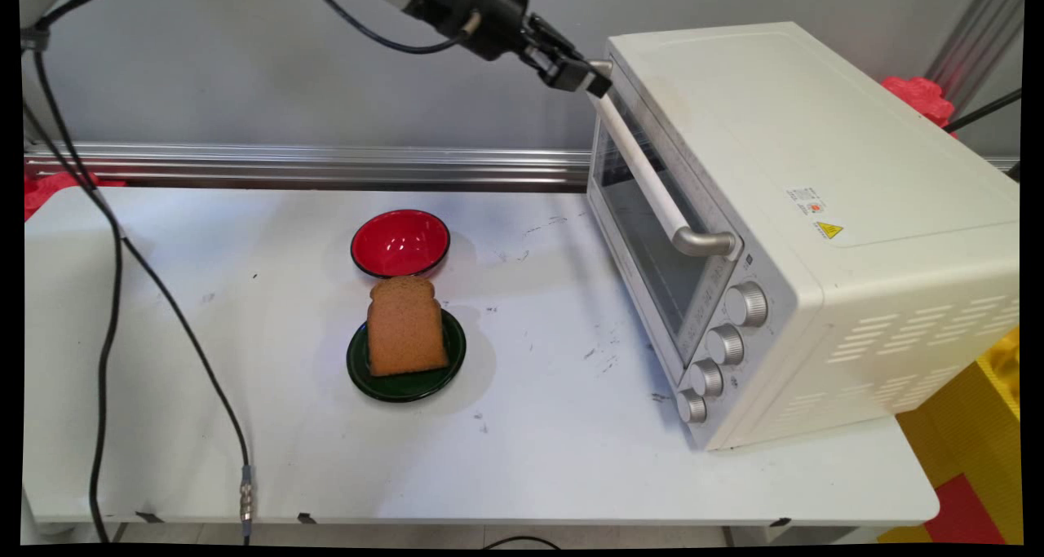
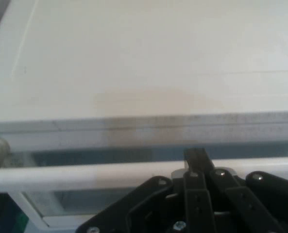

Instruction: Open the oven

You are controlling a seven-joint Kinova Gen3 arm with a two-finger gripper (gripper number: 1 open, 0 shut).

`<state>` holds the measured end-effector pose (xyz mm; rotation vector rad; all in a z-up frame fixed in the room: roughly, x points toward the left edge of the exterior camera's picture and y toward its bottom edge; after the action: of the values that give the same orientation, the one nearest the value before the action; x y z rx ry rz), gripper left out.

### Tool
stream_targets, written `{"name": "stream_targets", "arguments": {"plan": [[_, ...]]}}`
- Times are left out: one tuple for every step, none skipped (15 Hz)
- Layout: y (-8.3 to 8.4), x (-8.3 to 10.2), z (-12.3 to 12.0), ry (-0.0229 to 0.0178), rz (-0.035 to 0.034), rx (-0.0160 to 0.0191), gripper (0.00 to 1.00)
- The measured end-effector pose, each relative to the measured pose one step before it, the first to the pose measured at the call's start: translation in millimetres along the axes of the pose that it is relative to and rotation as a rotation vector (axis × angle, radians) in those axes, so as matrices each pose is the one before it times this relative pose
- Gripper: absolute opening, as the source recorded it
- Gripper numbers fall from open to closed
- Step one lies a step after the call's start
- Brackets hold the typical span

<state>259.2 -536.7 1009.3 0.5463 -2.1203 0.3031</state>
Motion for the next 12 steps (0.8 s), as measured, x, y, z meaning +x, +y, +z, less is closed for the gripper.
{"name": "stream_targets", "arguments": {"plan": [[-0.35,3.83,6.42,-0.00521,0.0072,0.00214,0.0],[-0.19,1.93,3.5,-0.00359,0.00454,0.00067,0.0],[0.22,2.45,5.1,-0.00754,0.00694,-0.00206,0.0],[0.22,2.27,6.08,-0.01152,0.00706,-0.00369,0.0],[0.39,1.16,4.17,-0.00913,0.00424,-0.00343,0.0],[0.4,0.94,3.7,-0.00822,0.00333,-0.00299,0.0],[0.3,0.98,3.66,-0.00767,0.00315,-0.00293,0.0],[0.11,0.72,2.61,-0.00501,0.00192,-0.00181,0.0],[0.14,0.88,3.11,-0.00552,0.00233,-0.00189,0.0],[-0.12,0.89,3.42,-0.00557,0.00034,-0.00125,0.0],[-0.13,0.84,2.66,-0.00353,0.0,-0.00065,0.0],[-0.09,0.51,1.76,-0.00208,-0.00062,-0.00031,0.0]]}}
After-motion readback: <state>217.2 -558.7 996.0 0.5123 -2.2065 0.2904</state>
